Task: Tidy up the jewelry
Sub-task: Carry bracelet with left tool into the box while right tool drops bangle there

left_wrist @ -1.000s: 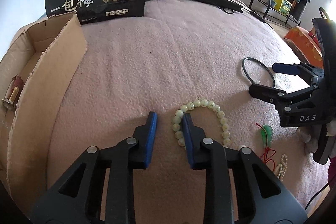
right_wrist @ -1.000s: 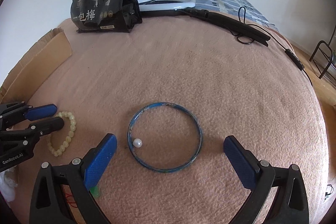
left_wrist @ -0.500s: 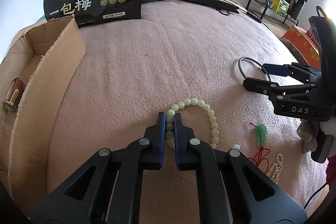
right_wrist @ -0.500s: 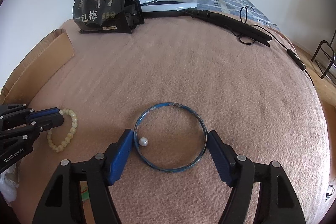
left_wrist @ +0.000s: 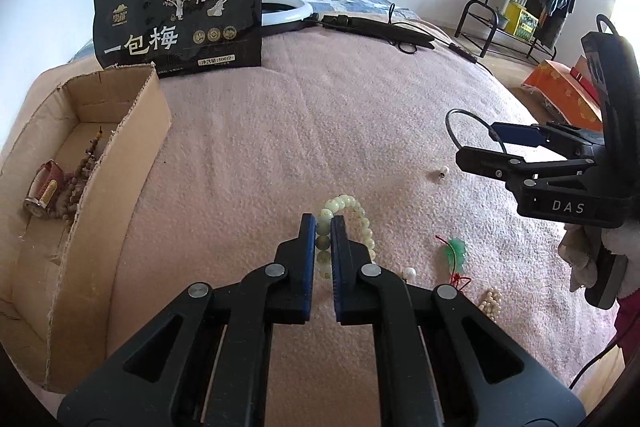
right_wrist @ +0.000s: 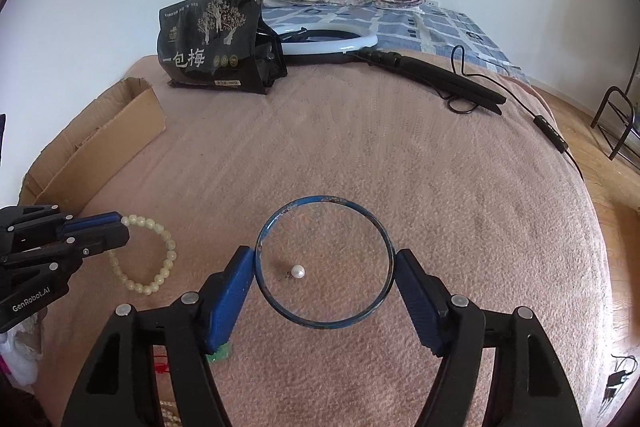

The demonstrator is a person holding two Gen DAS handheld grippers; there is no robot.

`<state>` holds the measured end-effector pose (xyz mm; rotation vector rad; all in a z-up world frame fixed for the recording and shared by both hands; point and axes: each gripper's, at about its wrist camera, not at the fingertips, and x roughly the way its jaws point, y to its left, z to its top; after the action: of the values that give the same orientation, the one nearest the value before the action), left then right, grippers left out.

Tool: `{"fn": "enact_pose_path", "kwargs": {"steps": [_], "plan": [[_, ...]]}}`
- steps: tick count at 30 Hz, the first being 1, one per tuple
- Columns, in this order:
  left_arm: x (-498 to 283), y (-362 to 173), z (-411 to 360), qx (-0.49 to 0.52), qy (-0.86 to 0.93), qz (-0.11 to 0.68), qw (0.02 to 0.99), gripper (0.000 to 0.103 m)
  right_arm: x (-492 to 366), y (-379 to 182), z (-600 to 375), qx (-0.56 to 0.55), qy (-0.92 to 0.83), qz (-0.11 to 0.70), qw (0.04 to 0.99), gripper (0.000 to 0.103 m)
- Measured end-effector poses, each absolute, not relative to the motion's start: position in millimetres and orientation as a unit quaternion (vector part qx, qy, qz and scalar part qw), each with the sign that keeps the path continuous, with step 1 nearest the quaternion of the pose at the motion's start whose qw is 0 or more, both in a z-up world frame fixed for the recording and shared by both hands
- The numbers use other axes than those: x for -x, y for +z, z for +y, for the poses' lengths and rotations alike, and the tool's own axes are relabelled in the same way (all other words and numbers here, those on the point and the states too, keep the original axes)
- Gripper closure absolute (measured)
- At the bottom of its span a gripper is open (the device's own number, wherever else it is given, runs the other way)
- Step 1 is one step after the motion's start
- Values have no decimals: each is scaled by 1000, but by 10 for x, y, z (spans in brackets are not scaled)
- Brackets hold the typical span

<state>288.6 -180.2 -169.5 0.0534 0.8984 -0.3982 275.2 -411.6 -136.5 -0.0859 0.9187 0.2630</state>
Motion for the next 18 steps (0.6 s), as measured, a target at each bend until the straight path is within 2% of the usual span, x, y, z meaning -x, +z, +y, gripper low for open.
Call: {"fn": "enact_pose_path", "kwargs": {"steps": [18], "plan": [[-2488, -1132, -1515, -13, -186, 387, 903, 98, -2383, -835, -3926, 54, 141, 415, 897, 29]]}}
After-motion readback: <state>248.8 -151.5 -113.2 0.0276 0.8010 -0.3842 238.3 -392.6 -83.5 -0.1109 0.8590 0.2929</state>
